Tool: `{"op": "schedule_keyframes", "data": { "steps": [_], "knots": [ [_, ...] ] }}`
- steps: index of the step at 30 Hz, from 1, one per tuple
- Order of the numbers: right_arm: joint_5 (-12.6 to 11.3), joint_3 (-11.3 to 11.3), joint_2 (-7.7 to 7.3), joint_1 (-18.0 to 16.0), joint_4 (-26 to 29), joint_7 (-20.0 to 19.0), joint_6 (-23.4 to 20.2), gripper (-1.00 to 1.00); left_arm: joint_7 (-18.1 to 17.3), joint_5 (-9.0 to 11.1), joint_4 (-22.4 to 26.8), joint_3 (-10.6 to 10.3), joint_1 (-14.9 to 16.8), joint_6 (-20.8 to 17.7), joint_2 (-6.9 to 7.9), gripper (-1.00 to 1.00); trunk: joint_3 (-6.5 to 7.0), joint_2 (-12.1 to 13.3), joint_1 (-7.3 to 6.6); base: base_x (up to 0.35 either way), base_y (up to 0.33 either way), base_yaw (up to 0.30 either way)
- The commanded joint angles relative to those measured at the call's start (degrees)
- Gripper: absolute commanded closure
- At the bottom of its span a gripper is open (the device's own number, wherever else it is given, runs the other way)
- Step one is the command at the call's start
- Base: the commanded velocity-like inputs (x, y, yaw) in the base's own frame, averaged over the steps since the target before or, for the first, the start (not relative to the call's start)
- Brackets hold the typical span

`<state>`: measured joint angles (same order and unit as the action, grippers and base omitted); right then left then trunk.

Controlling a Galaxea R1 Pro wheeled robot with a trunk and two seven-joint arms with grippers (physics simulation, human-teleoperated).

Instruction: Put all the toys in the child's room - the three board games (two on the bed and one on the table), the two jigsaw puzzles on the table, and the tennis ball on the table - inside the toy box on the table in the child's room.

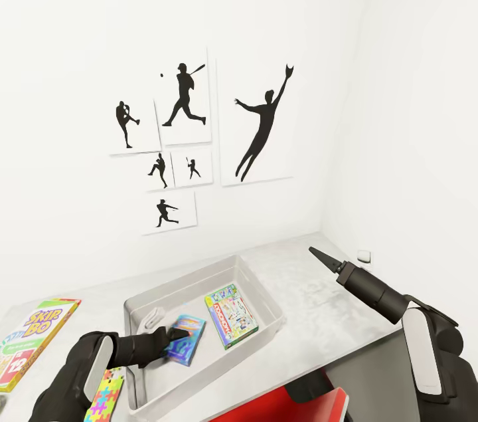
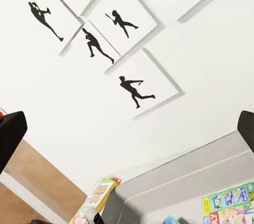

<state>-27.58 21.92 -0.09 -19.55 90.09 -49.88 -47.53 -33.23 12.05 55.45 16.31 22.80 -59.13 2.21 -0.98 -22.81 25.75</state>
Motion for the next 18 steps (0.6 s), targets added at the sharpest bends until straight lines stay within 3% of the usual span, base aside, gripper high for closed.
{"op": "schedule_keyframes", "data": {
  "steps": [1, 14, 18],
  "knots": [
    [-0.1, 0.1, 0.00, -0.1, 0.0, -0.1, -0.3, -1.00, -0.2, 0.0, 0.0, 0.1, 0.0, -0.3, -0.02, -1.00, -0.10, -0.1, 0.03, 0.000, 0.000, 0.000],
    [0.0, 0.1, 0.00, -0.1, -0.1, -0.1, -0.3, -1.00, -0.4, 0.0, 0.0, 0.2, 0.0, -0.4, 0.04, -1.00, -0.10, -0.1, 0.03, 0.000, 0.000, 0.000],
    [0.0, 0.1, 0.00, -0.1, 0.0, -0.1, -0.3, -1.00, -0.6, 0.1, 0.3, 1.4, 0.0, -0.6, 0.27, -1.00, -0.10, -0.1, 0.03, 0.000, 0.000, 0.000]
  ]
}}
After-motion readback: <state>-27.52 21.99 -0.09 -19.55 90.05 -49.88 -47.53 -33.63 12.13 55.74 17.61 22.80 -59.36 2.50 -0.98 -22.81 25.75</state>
